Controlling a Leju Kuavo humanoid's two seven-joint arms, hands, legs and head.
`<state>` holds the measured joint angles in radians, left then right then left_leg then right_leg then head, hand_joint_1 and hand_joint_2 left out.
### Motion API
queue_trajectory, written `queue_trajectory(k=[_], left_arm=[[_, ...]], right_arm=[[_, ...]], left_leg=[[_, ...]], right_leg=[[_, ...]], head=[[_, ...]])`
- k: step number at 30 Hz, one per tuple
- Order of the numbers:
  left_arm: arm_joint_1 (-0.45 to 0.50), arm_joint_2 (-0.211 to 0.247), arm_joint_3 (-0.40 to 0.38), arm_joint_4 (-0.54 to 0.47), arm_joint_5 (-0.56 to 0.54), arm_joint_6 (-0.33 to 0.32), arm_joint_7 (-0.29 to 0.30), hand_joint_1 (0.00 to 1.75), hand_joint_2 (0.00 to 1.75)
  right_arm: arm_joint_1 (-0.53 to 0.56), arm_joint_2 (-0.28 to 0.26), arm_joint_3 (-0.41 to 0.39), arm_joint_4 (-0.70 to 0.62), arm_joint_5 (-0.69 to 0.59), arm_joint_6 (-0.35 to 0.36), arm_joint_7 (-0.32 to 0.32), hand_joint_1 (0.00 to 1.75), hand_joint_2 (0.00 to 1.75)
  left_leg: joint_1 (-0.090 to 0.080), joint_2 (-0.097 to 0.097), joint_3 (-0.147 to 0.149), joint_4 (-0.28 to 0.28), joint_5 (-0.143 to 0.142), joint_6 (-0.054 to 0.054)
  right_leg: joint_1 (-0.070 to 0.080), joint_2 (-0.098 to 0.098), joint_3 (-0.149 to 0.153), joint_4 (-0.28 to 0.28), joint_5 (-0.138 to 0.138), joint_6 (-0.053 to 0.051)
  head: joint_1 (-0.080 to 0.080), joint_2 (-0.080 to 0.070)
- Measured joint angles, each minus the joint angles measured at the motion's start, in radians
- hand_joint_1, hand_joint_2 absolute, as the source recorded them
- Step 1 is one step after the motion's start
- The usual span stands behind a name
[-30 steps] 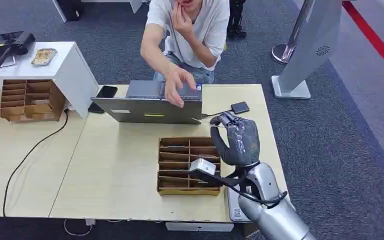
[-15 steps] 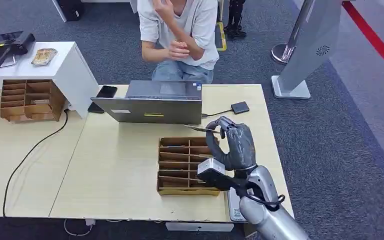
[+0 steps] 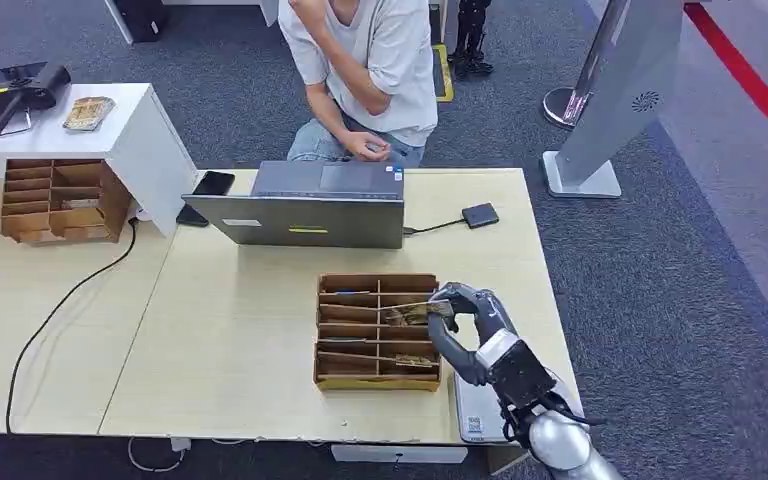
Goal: Pass the card to the sensor for recognition and then transmit it.
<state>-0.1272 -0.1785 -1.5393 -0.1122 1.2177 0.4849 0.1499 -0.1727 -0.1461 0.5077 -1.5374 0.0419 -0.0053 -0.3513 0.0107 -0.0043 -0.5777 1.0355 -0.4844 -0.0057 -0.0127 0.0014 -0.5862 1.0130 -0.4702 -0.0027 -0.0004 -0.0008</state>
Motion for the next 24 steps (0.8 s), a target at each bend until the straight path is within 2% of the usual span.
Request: queue_trajectory(k=[5, 8, 13, 24], left_arm=[[0.000, 0.000, 0.000, 0.000, 0.001, -0.002, -0.002, 0.00, 0.00], [0.000, 0.000, 0.000, 0.000, 0.002, -0.003, -0.003, 0.00, 0.00], [0.000, 0.000, 0.000, 0.000, 0.005, -0.003, -0.003, 0.00, 0.00], [0.000, 0.000, 0.000, 0.000, 0.008, 0.000, -0.005, 0.00, 0.00]], right_arm=[[0.049, -0.031, -0.042, -0.013, -0.063, 0.069, -0.005, 1.75, 1.75], [0.070, -0.046, -0.065, -0.015, -0.079, 0.086, -0.005, 1.75, 1.75], [0.111, -0.057, -0.106, -0.015, -0.121, 0.142, -0.008, 1.75, 1.75], [0.159, -0.063, -0.153, -0.008, -0.133, 0.165, -0.005, 1.75, 1.75]], left_leg=[[0.000, 0.000, 0.000, 0.000, 0.000, 0.000], [0.000, 0.000, 0.000, 0.000, 0.000, 0.000], [0.000, 0.000, 0.000, 0.000, 0.000, 0.000], [0.000, 0.000, 0.000, 0.000, 0.000, 0.000]], right_leg=[[0.000, 0.000, 0.000, 0.000, 0.000, 0.000], [0.000, 0.000, 0.000, 0.000, 0.000, 0.000], [0.000, 0.000, 0.000, 0.000, 0.000, 0.000], [0.000, 0.000, 0.000, 0.000, 0.000, 0.000]], head=[[0.000, 0.000], [0.000, 0.000], [0.000, 0.000], [0.000, 0.000]])
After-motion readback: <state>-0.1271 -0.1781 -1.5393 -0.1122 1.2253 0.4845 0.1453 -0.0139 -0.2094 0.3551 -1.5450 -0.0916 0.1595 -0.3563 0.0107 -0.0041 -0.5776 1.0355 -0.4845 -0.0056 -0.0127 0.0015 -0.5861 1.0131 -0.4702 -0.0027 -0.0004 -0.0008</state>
